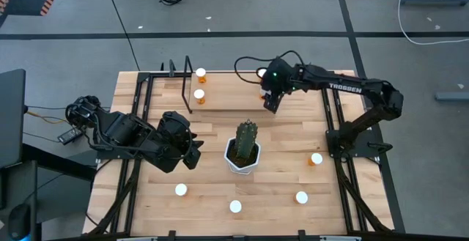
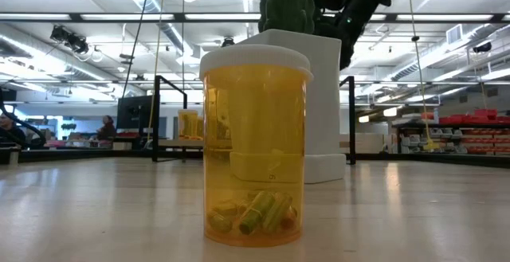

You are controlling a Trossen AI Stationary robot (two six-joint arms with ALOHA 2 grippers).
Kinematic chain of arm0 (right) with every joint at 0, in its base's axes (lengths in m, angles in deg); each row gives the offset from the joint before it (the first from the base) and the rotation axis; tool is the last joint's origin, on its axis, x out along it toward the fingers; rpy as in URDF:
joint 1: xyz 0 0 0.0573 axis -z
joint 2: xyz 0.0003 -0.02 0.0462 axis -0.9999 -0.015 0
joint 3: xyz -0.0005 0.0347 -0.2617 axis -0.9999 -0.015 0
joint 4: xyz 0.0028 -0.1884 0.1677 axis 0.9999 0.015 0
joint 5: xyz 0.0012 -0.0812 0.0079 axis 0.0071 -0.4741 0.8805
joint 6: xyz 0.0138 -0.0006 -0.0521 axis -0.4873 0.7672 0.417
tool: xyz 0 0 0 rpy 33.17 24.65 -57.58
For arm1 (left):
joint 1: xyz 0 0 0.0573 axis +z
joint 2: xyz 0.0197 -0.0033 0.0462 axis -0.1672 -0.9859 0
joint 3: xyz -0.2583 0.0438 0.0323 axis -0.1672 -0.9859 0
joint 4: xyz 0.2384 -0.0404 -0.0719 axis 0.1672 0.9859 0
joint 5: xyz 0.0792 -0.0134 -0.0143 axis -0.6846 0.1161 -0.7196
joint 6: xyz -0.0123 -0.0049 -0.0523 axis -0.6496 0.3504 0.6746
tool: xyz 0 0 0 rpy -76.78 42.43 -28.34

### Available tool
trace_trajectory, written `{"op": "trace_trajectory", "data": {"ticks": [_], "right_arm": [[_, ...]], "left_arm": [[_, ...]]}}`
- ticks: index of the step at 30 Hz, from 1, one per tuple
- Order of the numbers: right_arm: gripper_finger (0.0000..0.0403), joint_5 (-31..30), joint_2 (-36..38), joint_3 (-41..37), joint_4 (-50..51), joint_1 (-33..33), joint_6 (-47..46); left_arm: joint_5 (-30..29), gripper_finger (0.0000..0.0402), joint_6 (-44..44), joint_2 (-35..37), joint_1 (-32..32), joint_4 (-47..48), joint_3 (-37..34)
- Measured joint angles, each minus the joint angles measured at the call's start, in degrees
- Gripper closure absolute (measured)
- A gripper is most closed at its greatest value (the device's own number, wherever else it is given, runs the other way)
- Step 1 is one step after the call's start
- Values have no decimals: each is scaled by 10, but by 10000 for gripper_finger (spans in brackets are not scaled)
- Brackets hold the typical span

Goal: Pick and place medicine bottles onto shelf by color
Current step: Put the orange medicine bottle on the shelf

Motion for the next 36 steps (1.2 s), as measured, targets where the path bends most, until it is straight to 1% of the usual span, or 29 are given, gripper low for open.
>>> {"op": "trace_trajectory", "data": {"ticks": [3,9,13,23,26,30,36], "right_arm": [[183,0,-20,32,20,0,16],[183,1,-115,132,105,8,36],[182,1,-163,171,124,17,51],[182,4,-191,178,126,53,60],[182,11,-191,178,124,62,89],[182,13,-191,178,171,68,140],[182,26,-191,178,175,70,156]], "left_arm": [[0,230,5,0,0,0,0],[8,230,13,0,-1,-2,0],[12,230,16,0,-1,-2,0],[12,230,21,0,-1,-1,0],[12,230,21,0,-1,-1,0],[12,230,21,0,0,0,0],[12,230,24,0,0,0,0]]}}
